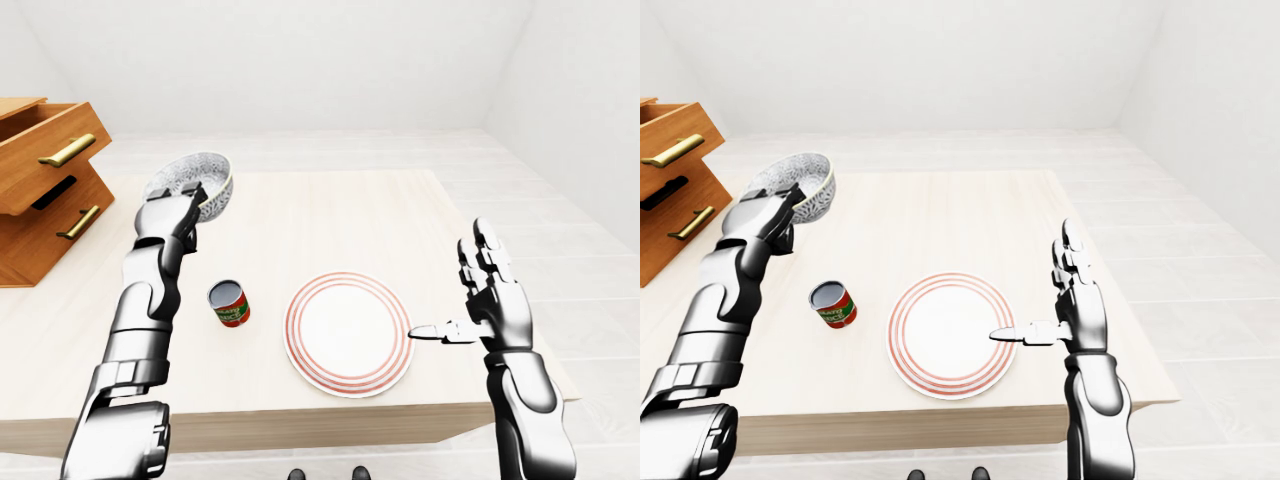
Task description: Put the bowl on the plate.
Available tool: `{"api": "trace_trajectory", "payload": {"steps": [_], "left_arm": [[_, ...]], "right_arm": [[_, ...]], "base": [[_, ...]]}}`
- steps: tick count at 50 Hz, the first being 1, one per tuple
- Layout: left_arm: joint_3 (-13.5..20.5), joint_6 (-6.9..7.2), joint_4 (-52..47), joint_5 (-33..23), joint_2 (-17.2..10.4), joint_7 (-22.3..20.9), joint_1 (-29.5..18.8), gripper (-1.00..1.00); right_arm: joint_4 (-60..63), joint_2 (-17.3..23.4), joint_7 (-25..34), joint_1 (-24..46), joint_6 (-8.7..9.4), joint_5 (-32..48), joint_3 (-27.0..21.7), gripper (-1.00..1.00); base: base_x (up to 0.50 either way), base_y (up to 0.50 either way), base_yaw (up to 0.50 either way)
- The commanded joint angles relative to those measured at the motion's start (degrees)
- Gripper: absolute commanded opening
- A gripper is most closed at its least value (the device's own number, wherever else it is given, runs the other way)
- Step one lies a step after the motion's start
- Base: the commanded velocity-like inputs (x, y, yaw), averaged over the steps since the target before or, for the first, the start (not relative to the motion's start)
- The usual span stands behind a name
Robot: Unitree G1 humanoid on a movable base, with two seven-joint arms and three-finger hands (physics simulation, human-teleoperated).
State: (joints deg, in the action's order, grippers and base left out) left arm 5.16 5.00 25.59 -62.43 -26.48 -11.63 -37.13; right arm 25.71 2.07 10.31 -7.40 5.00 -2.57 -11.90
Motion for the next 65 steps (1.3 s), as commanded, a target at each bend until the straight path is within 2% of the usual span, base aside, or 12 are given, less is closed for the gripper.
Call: {"api": "trace_trajectory", "payload": {"steps": [1,14,36,45,53,58,62,65], "left_arm": [[0.77,0.00,-11.22,-3.56,3.19,-4.99,2.80,-1.00],[-2.12,0.00,-23.80,-7.72,10.01,-10.72,6.95,-1.00],[-5.06,0.00,-33.04,-14.02,16.73,-15.33,10.56,-1.00],[-8.04,0.00,-38.85,-17.10,20.56,-17.36,14.24,-1.00],[-10.55,-0.14,-40.49,-18.81,23.44,-15.12,18.37,-1.00],[-12.47,-0.79,-41.30,-20.21,25.17,-15.24,20.45,-1.00],[-14.11,-1.83,-40.95,-21.42,26.35,-13.53,21.98,-1.00],[-15.12,-2.50,-39.54,-22.33,26.90,-11.36,23.30,-1.00]], "right_arm": [[0.99,0.01,0.23,-0.10,0.00,0.00,-0.22,1.00],[-0.23,-0.35,0.75,-1.39,0.00,0.05,-0.41,1.00],[-1.05,-0.08,0.86,-0.69,0.00,-0.92,-1.74,1.00],[-1.03,-0.01,0.98,-0.60,0.00,-1.34,-2.20,1.00],[-2.07,0.09,1.36,-0.49,0.00,-1.61,-2.45,1.00],[-3.00,0.41,1.37,-0.10,0.00,-2.06,-3.09,1.00],[-3.54,0.37,1.45,-0.04,0.00,-2.24,-3.14,1.00],[-6.22,0.36,1.33,0.47,-1.68,-1.69,-2.85,1.00]], "base": [[0.00,0.00,0.00],[0.00,0.00,0.00],[0.00,0.00,0.00],[0.00,0.00,0.00],[0.00,0.00,0.00],[0.00,0.00,0.00],[0.00,0.00,0.00],[0.00,0.00,0.00]]}}
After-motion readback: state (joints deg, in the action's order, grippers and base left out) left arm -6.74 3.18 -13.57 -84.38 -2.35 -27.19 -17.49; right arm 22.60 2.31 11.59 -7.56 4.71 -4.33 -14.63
